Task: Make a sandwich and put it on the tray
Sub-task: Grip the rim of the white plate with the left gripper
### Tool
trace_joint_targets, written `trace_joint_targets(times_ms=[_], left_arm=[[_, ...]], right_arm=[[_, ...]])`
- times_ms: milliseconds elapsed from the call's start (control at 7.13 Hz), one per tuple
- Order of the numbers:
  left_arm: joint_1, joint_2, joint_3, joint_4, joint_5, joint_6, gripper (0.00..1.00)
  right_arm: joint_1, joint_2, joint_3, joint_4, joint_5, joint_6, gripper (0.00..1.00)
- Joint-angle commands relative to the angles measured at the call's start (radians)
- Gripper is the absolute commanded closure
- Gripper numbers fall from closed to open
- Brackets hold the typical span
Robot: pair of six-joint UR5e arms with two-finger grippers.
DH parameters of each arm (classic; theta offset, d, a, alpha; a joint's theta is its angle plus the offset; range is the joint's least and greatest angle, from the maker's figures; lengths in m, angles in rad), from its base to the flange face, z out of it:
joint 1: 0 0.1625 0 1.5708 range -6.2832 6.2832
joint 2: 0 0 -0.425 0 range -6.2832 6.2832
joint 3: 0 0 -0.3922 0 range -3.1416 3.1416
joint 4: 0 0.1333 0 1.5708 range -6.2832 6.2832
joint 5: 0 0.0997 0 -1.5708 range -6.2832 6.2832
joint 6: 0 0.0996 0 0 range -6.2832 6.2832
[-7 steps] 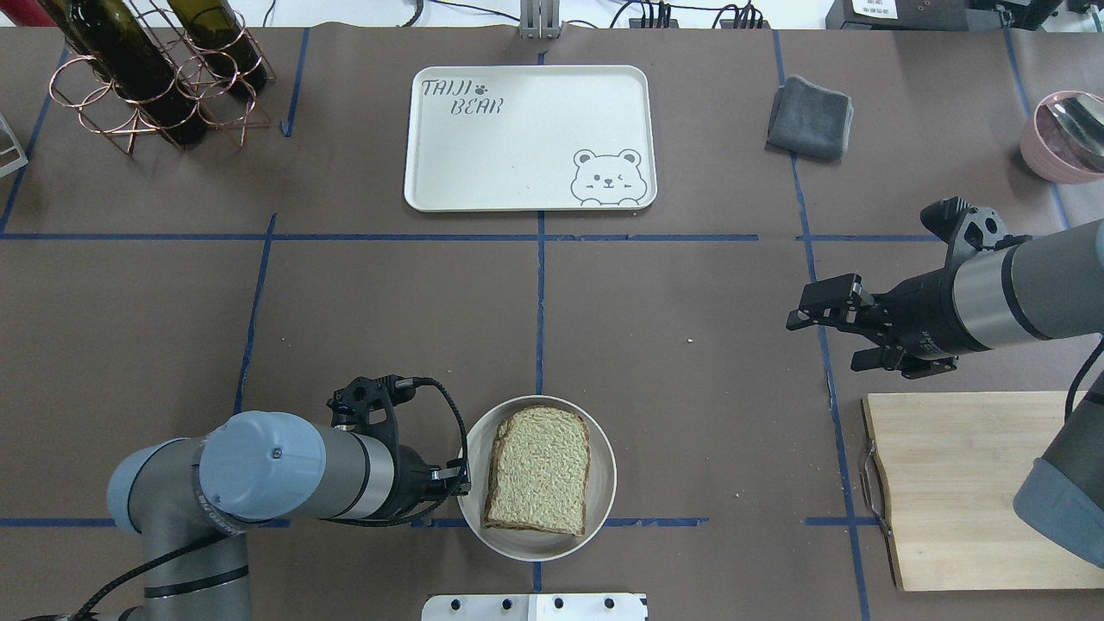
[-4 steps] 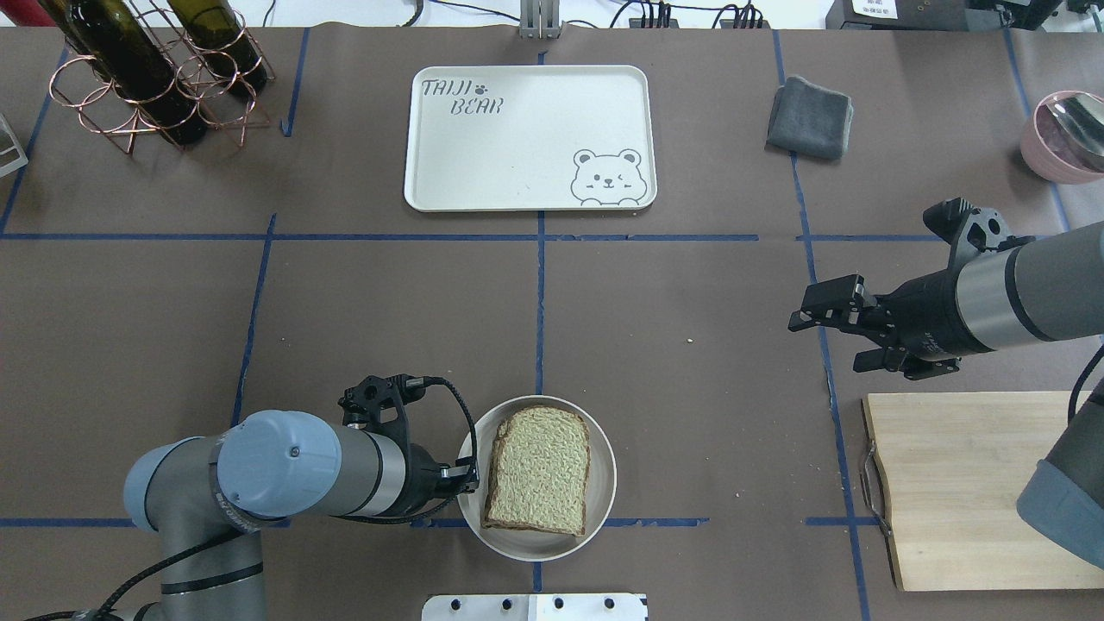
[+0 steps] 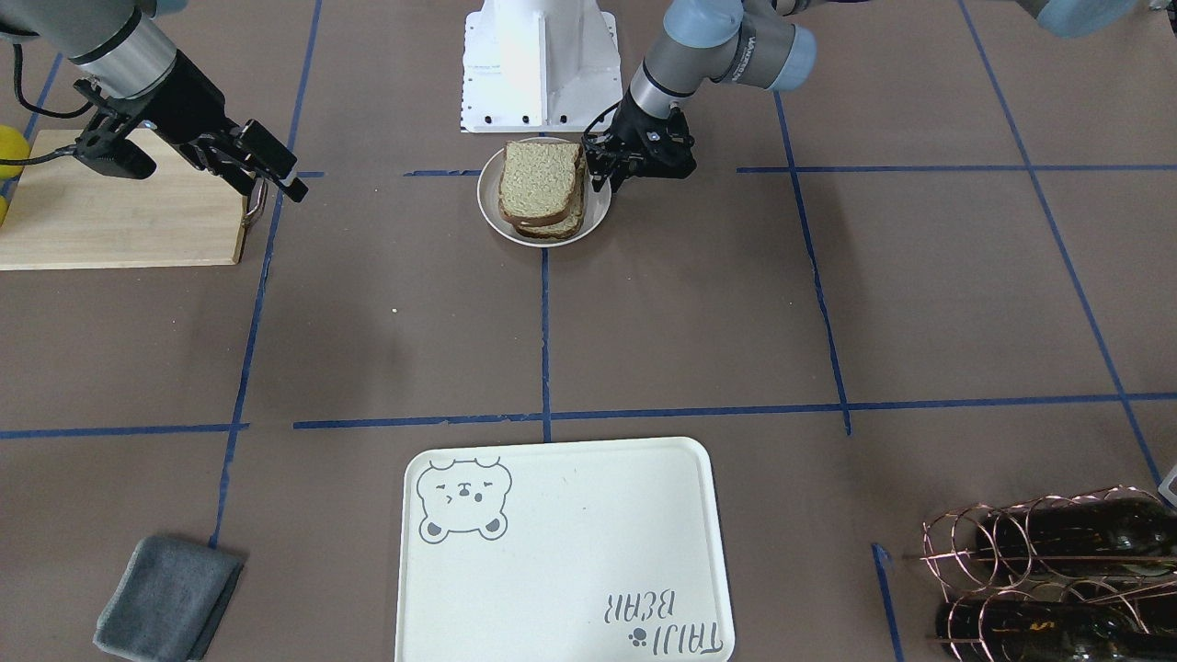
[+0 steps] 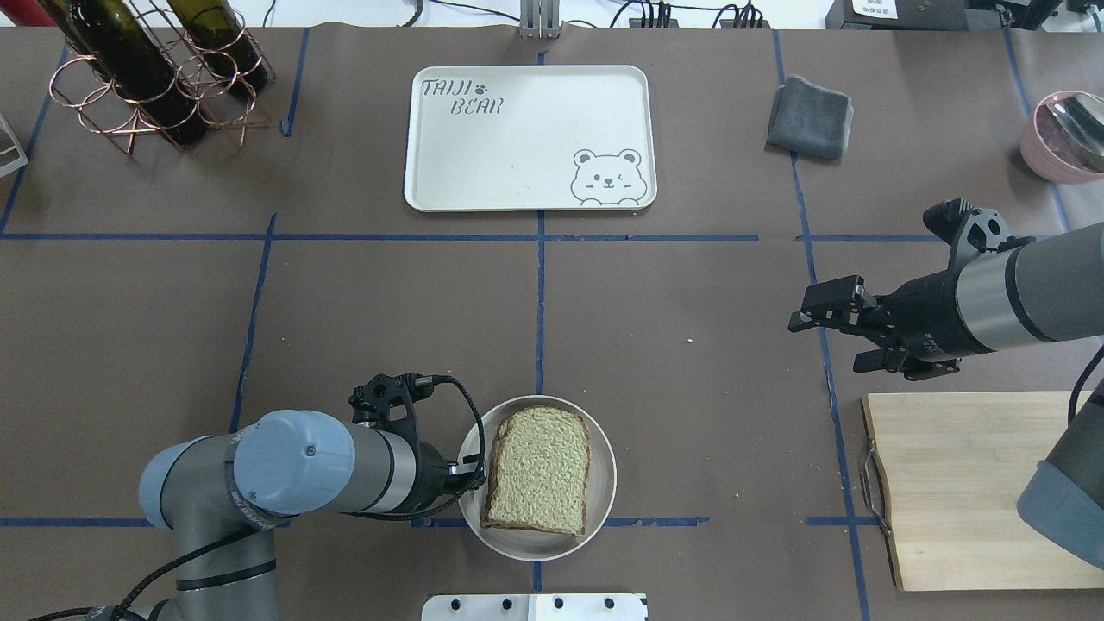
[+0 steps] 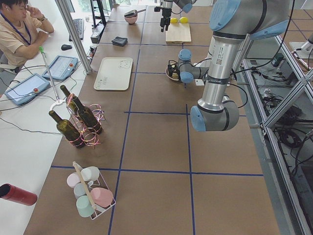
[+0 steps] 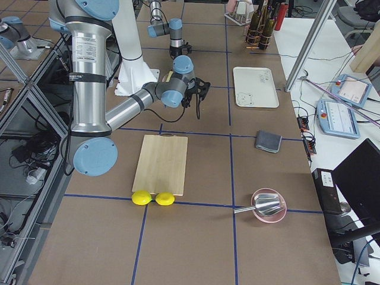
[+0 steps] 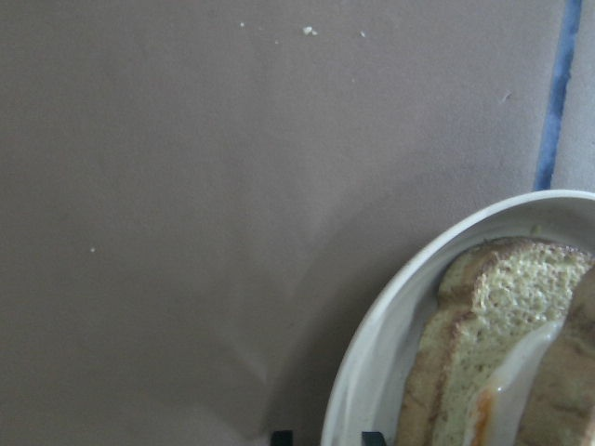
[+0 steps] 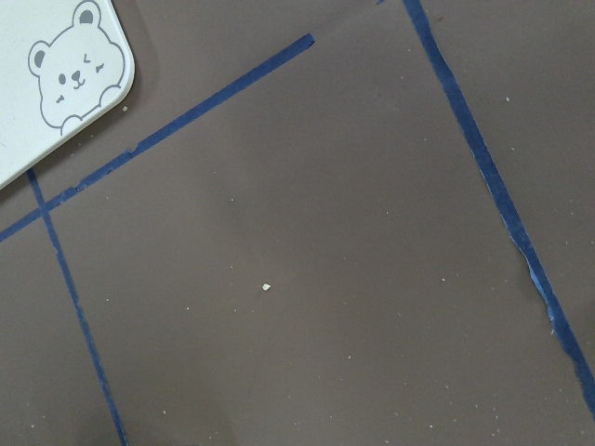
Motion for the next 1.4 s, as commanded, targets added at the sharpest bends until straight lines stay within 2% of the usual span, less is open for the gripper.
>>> trace_joint_targets(times_ms=[0,701,841,1122,1262], left_arm=[[-0.001,-0.012,0.017,-0.002,0.002,0.0,0.68],[0.001,-0.011,0.021,-0.002,0.001,0.0,0.7],[0.001,-0.012,0.02,-0.002,0.001,0.0,0.76],[0.002,-0.012,0.023,-0.003,0.001,-0.002,0.79],[0.002,-0.012,0.023,-0.003,0.001,-0.006,0.92]], right_arm=[[0.0,0.001,0.001,0.0,0.0,0.0,0.0],[-0.002,0.004,0.005,0.0,0.0,0.0,0.0],[-0.002,0.004,0.005,0.0,0.0,0.0,0.0],[-0.002,0.004,0.005,0.0,0.002,0.0,0.0],[0.0,0.004,0.007,0.0,0.002,0.0,0.0]])
